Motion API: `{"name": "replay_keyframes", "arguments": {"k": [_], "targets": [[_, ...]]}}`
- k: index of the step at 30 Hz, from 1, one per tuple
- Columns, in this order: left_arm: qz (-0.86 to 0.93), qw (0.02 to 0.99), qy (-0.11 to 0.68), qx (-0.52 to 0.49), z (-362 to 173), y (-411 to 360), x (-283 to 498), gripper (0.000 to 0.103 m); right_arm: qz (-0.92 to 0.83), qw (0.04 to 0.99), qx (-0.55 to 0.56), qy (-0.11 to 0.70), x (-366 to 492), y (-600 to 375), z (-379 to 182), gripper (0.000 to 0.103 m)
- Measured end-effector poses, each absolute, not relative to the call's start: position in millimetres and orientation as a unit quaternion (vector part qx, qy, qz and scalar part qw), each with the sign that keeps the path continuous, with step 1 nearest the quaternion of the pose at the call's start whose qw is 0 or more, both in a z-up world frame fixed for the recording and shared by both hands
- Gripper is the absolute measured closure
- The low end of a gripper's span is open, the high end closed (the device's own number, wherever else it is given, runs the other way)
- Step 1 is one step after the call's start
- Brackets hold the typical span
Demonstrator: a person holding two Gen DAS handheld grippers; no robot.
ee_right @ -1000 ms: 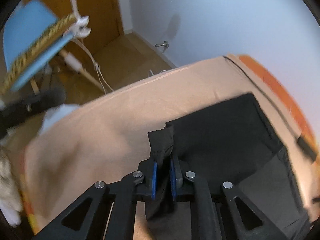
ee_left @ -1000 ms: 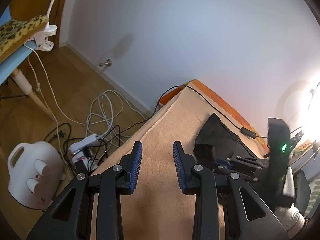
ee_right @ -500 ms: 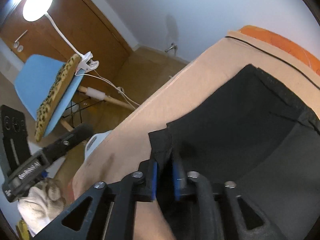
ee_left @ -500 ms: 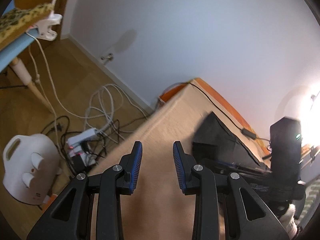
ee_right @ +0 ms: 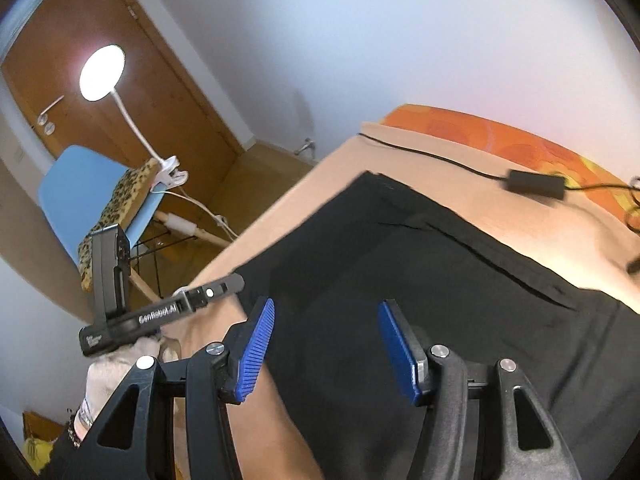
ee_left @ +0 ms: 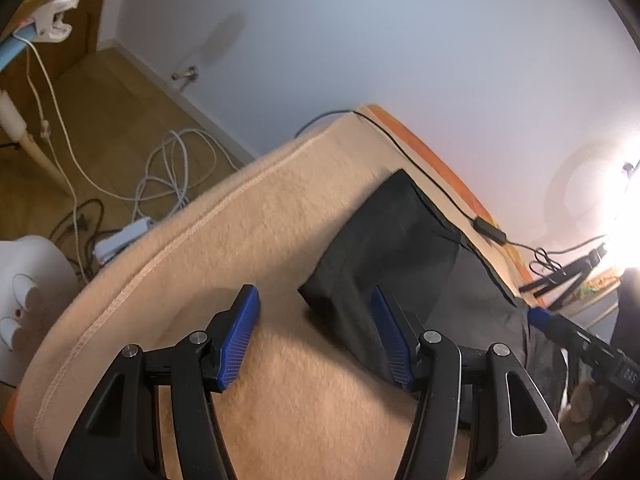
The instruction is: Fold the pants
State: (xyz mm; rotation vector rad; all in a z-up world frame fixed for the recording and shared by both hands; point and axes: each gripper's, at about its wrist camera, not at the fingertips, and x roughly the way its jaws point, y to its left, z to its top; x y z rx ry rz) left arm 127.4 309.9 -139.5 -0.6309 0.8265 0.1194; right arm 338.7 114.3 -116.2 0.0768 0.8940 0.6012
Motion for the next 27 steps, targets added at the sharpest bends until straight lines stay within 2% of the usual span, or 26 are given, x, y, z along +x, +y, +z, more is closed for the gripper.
{"name": "replay_keyframes", "arguments": {"k": [7, 8, 9, 12, 15, 18, 23, 27], "targets": [[0.050, 0.878, 0.391, -0.273, -137.9, 288.1, 141.0, 0.048, 0.285, 0.863, 0.044, 0.416, 339.2, 92.2, -109.2, 0.045], [0.045, 0.878, 0.392, -0.272, -138.3, 285.6, 143.3, 0.060, 0.285, 0.863, 0.045, 0.414, 340.5, 91.3, -107.3, 0.045], [0.041, 0.877, 0.395, -0.268, -139.9, 282.1, 147.1, 0.084, 0.286, 0.863, 0.046, 0.414, 342.0, 90.4, -105.7, 0.045], [0.018, 0.880, 0.387, -0.274, -142.0, 274.7, 150.5, 0.091, 0.283, 0.863, 0.051, 0.415, 349.4, 89.9, -102.0, 0.045], [-0.010, 0.891, 0.373, -0.257, -131.8, 259.8, 149.2, 0.092, 0.279, 0.863, 0.048, 0.418, 362.1, 98.5, -97.5, 0.045], [-0.037, 0.900, 0.359, -0.246, -120.9, 246.5, 146.4, 0.092, 0.282, 0.854, 0.051, 0.435, 380.6, 112.1, -97.1, 0.039], [-0.061, 0.905, 0.358, -0.222, -116.6, 232.2, 143.9, 0.092, 0.275, 0.841, 0.069, 0.460, 419.4, 144.0, -101.8, 0.039], [-0.067, 0.910, 0.359, -0.194, -116.6, 221.0, 141.6, 0.092, 0.260, 0.832, 0.039, 0.488, 440.2, 172.3, -117.2, 0.039]]}}
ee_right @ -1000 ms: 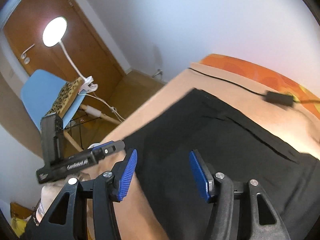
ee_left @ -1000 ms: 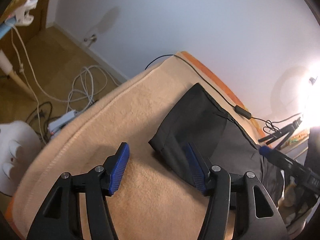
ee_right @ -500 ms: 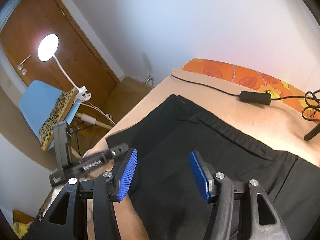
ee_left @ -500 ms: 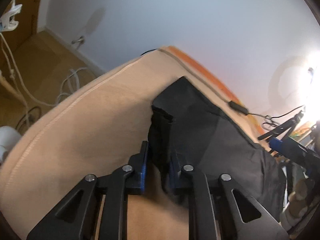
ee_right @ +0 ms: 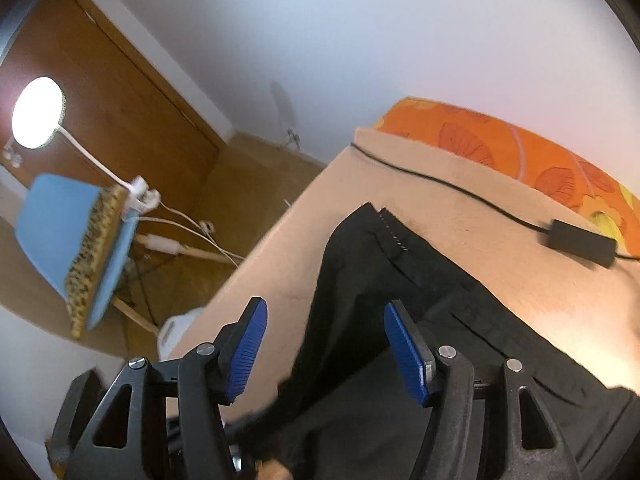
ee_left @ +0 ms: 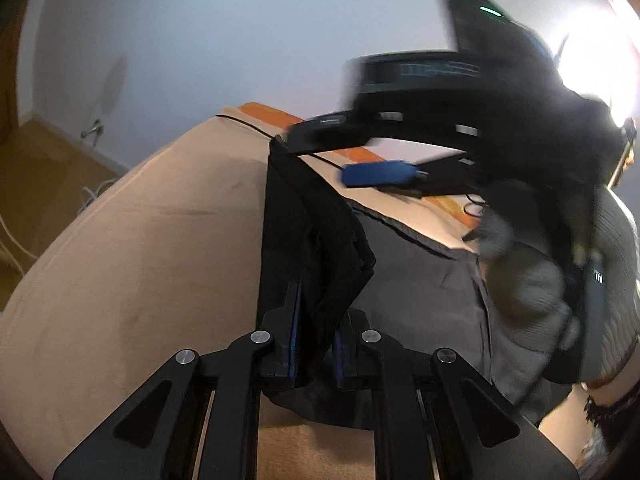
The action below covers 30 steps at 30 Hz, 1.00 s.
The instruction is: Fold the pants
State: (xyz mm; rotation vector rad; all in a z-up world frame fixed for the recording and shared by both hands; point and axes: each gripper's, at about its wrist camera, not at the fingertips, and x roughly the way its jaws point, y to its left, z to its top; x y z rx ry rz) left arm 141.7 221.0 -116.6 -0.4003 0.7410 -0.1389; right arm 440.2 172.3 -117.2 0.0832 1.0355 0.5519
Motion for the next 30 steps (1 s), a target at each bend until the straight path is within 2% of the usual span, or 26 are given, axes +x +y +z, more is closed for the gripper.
{"name": "replay_keyframes", "arguments": {"k": [3, 4, 5, 6, 7, 8, 10, 21, 30], "targets": [[-0.074, 0.913, 0.359, -0.180, -116.2, 213.8, 139.9, 0.092, 0.249, 0.826, 0.027, 0.506, 450.9, 181.8, -132.6, 0.039], [-0.075, 0.914, 0.359, -0.174, -115.9, 211.4, 139.3, 0.092, 0.243, 0.823, 0.023, 0.512, 454.1, 183.1, -138.2, 0.044], [-0.078, 0.914, 0.359, -0.173, -115.9, 210.1, 138.8, 0.092, 0.234, 0.823, 0.020, 0.517, 456.4, 183.2, -143.9, 0.052], [-0.080, 0.913, 0.359, -0.174, -115.9, 208.9, 138.6, 0.092, 0.227, 0.821, 0.017, 0.523, 458.0, 182.5, -149.3, 0.072], [-0.082, 0.913, 0.360, -0.175, -115.4, 207.4, 137.8, 0.092, 0.226, 0.817, 0.020, 0.531, 458.1, 179.8, -154.9, 0.082], [-0.085, 0.912, 0.359, -0.177, -114.2, 205.5, 137.3, 0.092, 0.227, 0.817, 0.026, 0.530, 457.0, 177.2, -156.0, 0.085], [-0.093, 0.912, 0.357, -0.178, -109.8, 201.0, 135.7, 0.092, 0.235, 0.820, 0.032, 0.521, 449.8, 169.5, -153.5, 0.099], [-0.146, 0.917, 0.347, -0.132, -59.5, 138.0, 122.6, 0.092, 0.210, 0.874, 0.029, 0.437, 397.2, 105.6, -87.6, 0.103], [-0.192, 0.906, 0.362, -0.103, -37.8, 68.6, 109.6, 0.092, 0.181, 0.890, 0.028, 0.416, 353.9, 32.2, -55.3, 0.103]]}}
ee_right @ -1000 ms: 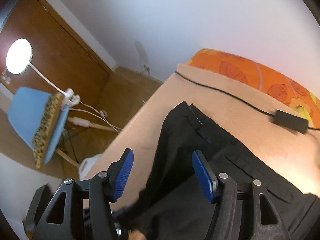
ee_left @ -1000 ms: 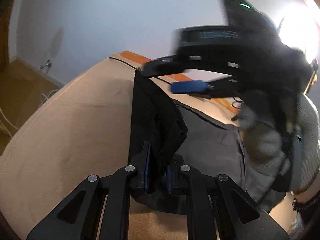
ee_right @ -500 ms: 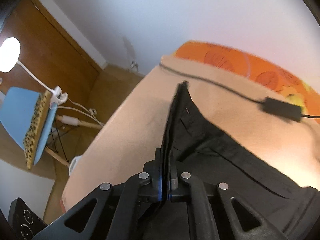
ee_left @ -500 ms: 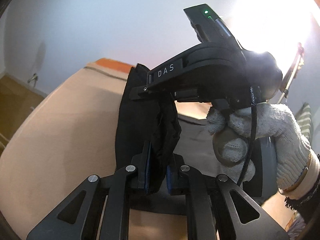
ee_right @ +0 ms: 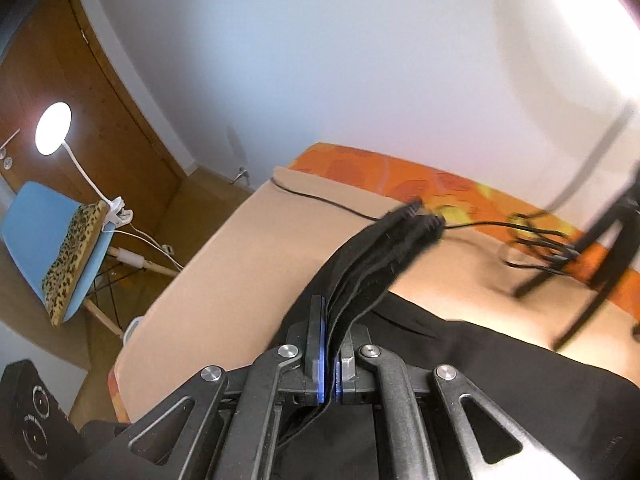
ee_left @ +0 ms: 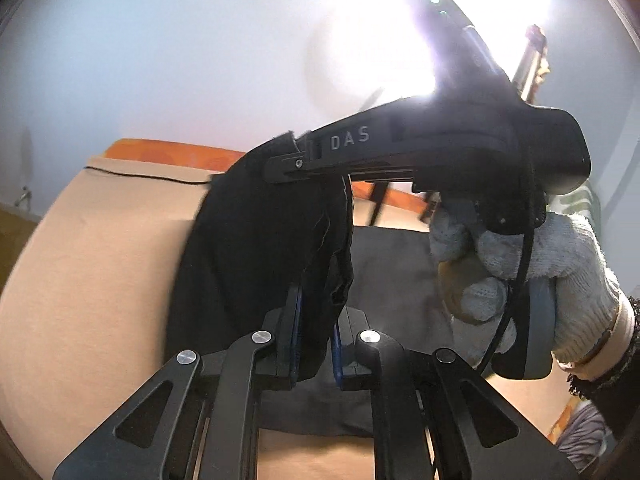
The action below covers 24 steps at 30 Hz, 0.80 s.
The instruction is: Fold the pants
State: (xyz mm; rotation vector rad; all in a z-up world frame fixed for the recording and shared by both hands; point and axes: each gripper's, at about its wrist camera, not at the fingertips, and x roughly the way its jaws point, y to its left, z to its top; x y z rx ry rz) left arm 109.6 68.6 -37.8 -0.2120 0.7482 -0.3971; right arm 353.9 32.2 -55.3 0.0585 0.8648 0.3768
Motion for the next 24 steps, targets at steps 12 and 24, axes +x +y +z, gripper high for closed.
{"name": "replay_keyframes", "arguments": {"k": [12, 24], "targets": [[-0.283, 0.884, 0.365, -0.072, -30.5, -81.6, 98.1, 0.093, 0.132, 0.906, 0.051, 0.400, 290.0, -100.9, -36.4, 0.103], [-0.350, 0.832, 0.431, -0.023, -76.5, -192.8, 110.7, 0.080, 0.054, 0.901, 0.097, 0.419, 239.1, -251.9, -84.0, 0.103]]}}
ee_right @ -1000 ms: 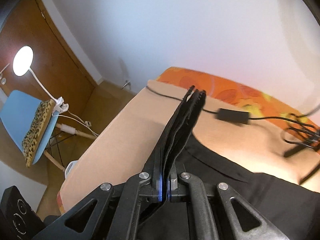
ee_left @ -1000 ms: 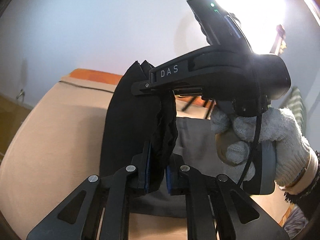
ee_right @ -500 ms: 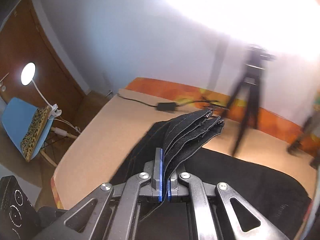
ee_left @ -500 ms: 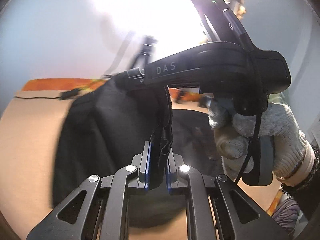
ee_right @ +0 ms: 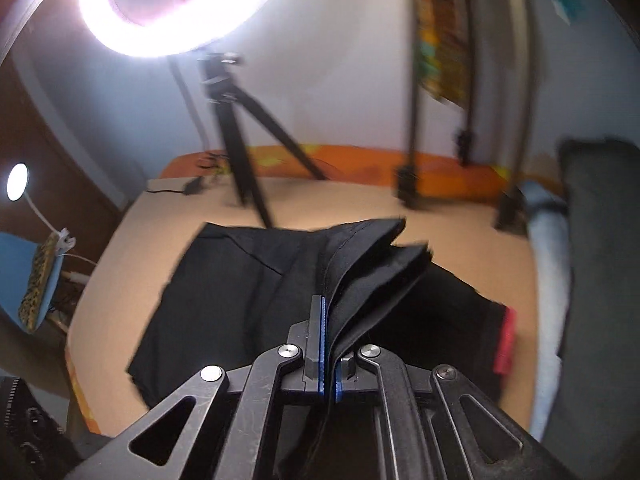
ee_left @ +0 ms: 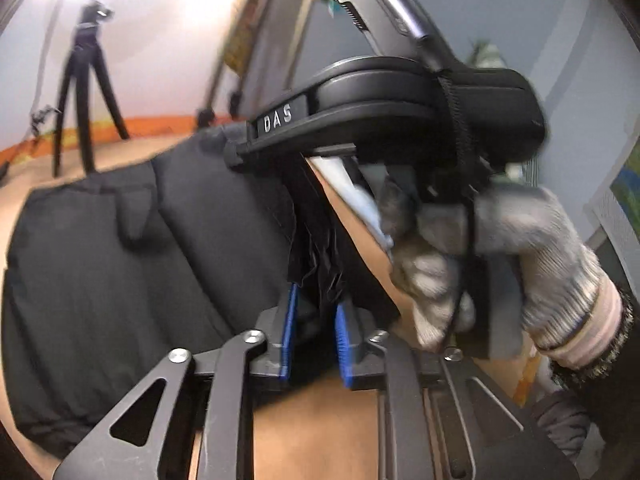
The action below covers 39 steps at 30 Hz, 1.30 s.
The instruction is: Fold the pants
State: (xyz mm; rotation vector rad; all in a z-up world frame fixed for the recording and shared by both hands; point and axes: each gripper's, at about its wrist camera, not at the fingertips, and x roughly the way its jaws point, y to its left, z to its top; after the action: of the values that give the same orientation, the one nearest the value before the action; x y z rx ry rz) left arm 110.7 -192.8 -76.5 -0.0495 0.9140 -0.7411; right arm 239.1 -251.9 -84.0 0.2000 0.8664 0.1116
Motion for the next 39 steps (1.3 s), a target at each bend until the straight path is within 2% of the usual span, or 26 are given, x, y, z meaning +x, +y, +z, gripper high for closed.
{"name": "replay_keyframes", "arguments": {"k": [3, 8, 12, 14, 15, 16, 26, 27, 28, 29, 30, 34, 36, 39], "targets": [[-0.338, 0.831, 0.442, 0.008, -75.9, -184.1, 105.1, 0.070, 0.053, 0.897, 0.130, 0.418, 235.8, -275.2, -100.4, 0.103], [-0.284, 0.854, 0.435, 0.006, -66.6, -134.2, 90.9, 0.070, 0.058, 0.896, 0.146, 0.414, 231.5, -289.9, -114.7, 0.103], [-0.202, 0.880, 0.428, 0.026, -79.4, -91.8, 113.7, 0.069, 0.069, 0.892, 0.169, 0.413, 226.2, -304.2, -122.6, 0.100], [-0.176, 0.877, 0.448, 0.012, -90.5, -72.5, 132.7, 0.069, 0.069, 0.886, 0.187, 0.420, 225.8, -314.0, -128.6, 0.085], [-0.169, 0.873, 0.458, 0.003, -95.5, -66.6, 138.2, 0.069, 0.067, 0.883, 0.192, 0.423, 225.4, -318.3, -129.6, 0.065], [-0.156, 0.871, 0.466, -0.001, -101.5, -59.2, 144.2, 0.069, 0.066, 0.883, 0.199, 0.421, 224.7, -323.3, -130.7, 0.059], [-0.124, 0.871, 0.475, -0.010, -107.6, -39.6, 148.3, 0.069, 0.068, 0.877, 0.245, 0.408, 241.8, -334.4, -139.5, 0.059], [-0.125, 0.871, 0.474, -0.011, -106.6, -39.2, 149.3, 0.069, 0.068, 0.880, 0.242, 0.403, 244.4, -332.1, -139.3, 0.061], [-0.124, 0.873, 0.471, -0.010, -103.7, -38.5, 145.6, 0.069, 0.065, 0.887, 0.230, 0.394, 245.4, -326.8, -137.6, 0.079], [-0.123, 0.875, 0.468, -0.008, -102.1, -39.0, 144.6, 0.069, 0.059, 0.894, 0.216, 0.388, 244.8, -321.6, -134.8, 0.091], [-0.122, 0.876, 0.466, -0.007, -100.3, -37.8, 144.8, 0.069, 0.052, 0.903, 0.189, 0.382, 243.4, -312.1, -129.5, 0.099], [-0.113, 0.879, 0.463, -0.011, -98.7, -28.5, 145.6, 0.069, 0.031, 0.930, 0.100, 0.352, 227.7, -289.9, -104.3, 0.101], [-0.105, 0.879, 0.464, -0.011, -101.4, -23.7, 148.2, 0.069, -0.024, 0.930, 0.038, 0.364, 225.0, -285.5, -104.6, 0.101], [-0.096, 0.878, 0.469, -0.016, -104.6, -15.4, 146.9, 0.069, -0.062, 0.919, 0.013, 0.390, 227.0, -291.9, -120.0, 0.099]]}}
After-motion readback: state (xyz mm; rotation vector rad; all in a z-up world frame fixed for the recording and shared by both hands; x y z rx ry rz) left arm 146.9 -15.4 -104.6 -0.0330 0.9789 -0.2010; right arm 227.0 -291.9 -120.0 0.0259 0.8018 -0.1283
